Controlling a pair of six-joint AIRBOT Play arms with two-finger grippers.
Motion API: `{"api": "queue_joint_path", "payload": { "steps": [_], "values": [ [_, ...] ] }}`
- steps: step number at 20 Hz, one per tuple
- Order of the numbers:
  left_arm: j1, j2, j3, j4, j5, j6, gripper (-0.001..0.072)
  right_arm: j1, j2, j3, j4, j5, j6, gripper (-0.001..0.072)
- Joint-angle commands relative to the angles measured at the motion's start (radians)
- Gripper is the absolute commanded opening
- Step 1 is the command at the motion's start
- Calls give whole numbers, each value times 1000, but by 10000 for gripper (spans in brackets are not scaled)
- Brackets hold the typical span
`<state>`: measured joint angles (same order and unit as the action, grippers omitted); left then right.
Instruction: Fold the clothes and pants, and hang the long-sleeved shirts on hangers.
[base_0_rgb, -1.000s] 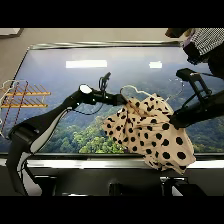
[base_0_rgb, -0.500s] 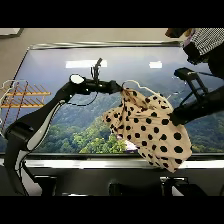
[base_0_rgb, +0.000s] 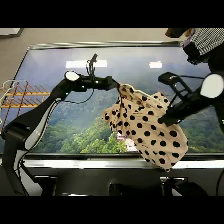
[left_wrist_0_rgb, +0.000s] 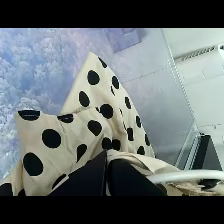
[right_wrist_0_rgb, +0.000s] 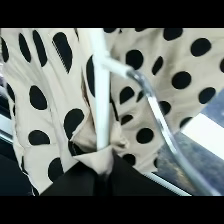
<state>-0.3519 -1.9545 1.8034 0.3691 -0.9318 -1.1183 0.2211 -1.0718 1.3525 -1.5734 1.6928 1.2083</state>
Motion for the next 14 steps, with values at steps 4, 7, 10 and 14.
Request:
{"api": "queue_joint_path", "payload": {
  "steps": [4,7,10,14],
  "values": [
    [35,21,7,68,-48,-29,25,108,-3,0,-180,10,87,22],
    [33,27,30,213,-108,-120,25,109,-3,0,-234,7,116,22],
    [26,44,31,197,-119,-124,25,109,-5,0,-163,-26,119,22],
    [18,64,84,197,-100,-125,25,109,-53,0,-117,-50,121,22]
  ]
}}
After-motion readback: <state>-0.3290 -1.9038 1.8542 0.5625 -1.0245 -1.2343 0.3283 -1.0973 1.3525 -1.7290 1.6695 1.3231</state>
